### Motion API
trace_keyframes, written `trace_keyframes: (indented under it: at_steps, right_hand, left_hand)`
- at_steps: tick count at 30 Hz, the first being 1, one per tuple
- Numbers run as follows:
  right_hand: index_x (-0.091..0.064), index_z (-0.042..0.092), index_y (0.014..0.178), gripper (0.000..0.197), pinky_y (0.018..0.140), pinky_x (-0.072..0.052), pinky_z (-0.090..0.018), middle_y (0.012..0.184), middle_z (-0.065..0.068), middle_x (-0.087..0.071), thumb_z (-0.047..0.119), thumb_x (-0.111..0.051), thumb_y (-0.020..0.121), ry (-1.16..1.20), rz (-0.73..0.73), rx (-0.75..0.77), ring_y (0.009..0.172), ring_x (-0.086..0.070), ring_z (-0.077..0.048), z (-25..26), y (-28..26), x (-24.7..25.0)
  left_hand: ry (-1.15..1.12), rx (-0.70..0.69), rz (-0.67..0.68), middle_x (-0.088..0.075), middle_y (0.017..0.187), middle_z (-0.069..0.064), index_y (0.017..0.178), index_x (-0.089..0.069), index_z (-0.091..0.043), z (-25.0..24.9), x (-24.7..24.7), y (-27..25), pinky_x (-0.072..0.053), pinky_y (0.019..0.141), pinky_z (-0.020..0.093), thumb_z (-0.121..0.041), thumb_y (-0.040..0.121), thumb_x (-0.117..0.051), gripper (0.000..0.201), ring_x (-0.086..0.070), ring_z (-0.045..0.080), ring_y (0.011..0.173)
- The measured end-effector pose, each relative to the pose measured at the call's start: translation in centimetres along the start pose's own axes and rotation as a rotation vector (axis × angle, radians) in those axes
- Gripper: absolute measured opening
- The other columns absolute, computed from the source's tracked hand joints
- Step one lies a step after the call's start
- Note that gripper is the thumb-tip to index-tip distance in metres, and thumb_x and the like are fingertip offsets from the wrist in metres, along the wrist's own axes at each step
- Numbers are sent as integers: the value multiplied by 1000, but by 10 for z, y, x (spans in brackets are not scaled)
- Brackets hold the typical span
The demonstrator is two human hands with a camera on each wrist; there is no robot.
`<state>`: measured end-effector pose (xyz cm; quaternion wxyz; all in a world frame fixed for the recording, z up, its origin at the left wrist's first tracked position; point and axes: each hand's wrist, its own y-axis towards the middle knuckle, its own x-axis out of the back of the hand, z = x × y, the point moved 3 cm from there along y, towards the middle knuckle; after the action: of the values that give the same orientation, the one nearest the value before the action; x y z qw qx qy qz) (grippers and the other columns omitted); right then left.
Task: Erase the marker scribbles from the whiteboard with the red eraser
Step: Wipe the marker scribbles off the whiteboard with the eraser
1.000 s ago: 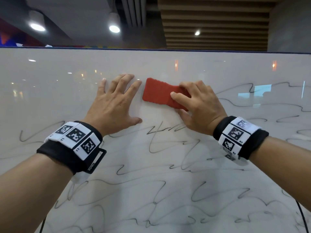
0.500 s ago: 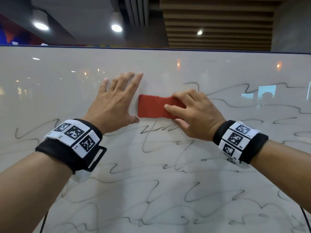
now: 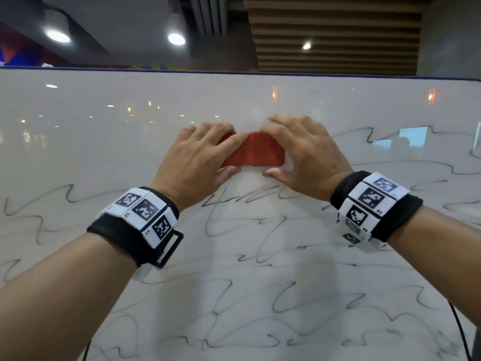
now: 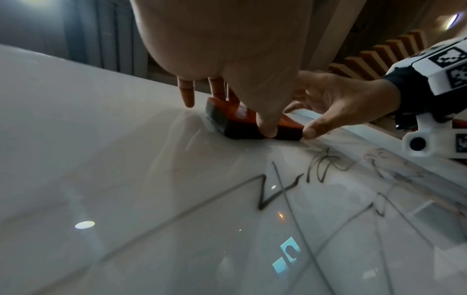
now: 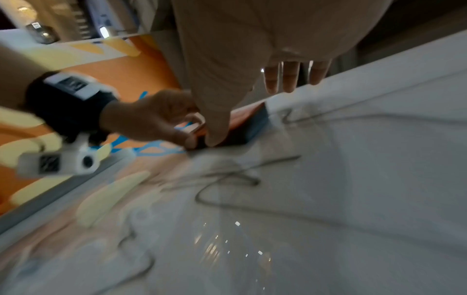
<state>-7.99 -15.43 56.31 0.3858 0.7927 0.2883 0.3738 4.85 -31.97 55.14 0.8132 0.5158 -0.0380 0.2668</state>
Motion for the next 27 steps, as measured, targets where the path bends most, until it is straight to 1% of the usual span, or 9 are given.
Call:
trace_keyframes:
  at_steps: [3,6,9,13,18,20,24,26,27]
  right_hand:
    - [-32,16,149,107,116,-27,-49,153,-11,-33,70,-70,64,-62,47,-141,137,-34,-31,-32,-11,25]
    - [-19,16,154,121,119,-20,-52,160,-11,-21,79,-62,60,-220,218,-198,145,-23,-32,-59,-28,36]
    - [-18,16,155,121,120,-17,-51,163,-11,-14,79,-64,63,-303,313,-207,148,-16,-32,-69,-42,30]
    - [-20,15,155,119,120,-19,-51,162,-13,-15,75,-68,65,-326,300,-205,148,-17,-33,-68,-42,25]
    - [-22,13,154,115,118,-24,-53,161,-15,-18,75,-66,68,-342,299,-178,147,-20,-34,-71,-46,23]
    - [-21,14,154,114,118,-24,-53,161,-14,-18,73,-67,69,-336,300,-181,147,-19,-34,-71,-45,23]
    - [-22,13,154,113,117,-26,-53,161,-14,-19,72,-68,69,-307,277,-176,147,-19,-33,-72,-47,22]
    - [-23,14,154,113,116,-27,-52,161,-13,-19,72,-68,68,-306,273,-179,147,-19,-32,-72,-48,22]
    - [-23,14,154,112,116,-27,-52,161,-13,-20,72,-68,68,-307,270,-180,147,-19,-32,-72,-48,21]
  left_hand:
    - [-10,-10,-44,-54,125,5,136,-52,-18,4,-1,0,-43,90,46,-43,87,-63,55,-52,29,110]
    - [-20,40,-74,-53,121,3,134,-52,-21,3,-4,1,-42,87,43,-48,82,-56,58,-51,27,106]
    - [-34,136,-106,-51,117,4,140,-47,-23,0,-10,5,-40,84,45,-50,84,-61,64,-50,29,103]
    - [-21,294,-110,-50,119,8,145,-42,-21,-8,-13,11,-42,80,47,-50,84,-62,70,-49,32,102]
    - [80,-42,-50,-52,117,7,142,-48,-17,-20,-18,18,-44,82,45,-43,83,-56,65,-49,30,101]
    - [38,15,-59,-51,116,10,142,-48,-15,-17,-14,23,-44,85,45,-38,83,-61,64,-49,30,102]
    - [-45,305,-106,-49,116,15,143,-45,-10,-20,-10,33,-46,84,46,-35,85,-62,65,-48,34,103]
    - [-23,265,-99,-50,116,16,142,-46,-8,-32,-13,33,-48,83,47,-36,85,-62,66,-48,35,102]
    - [-4,167,-89,-51,115,16,141,-47,-8,-40,-17,32,-49,83,47,-36,84,-63,66,-49,35,101]
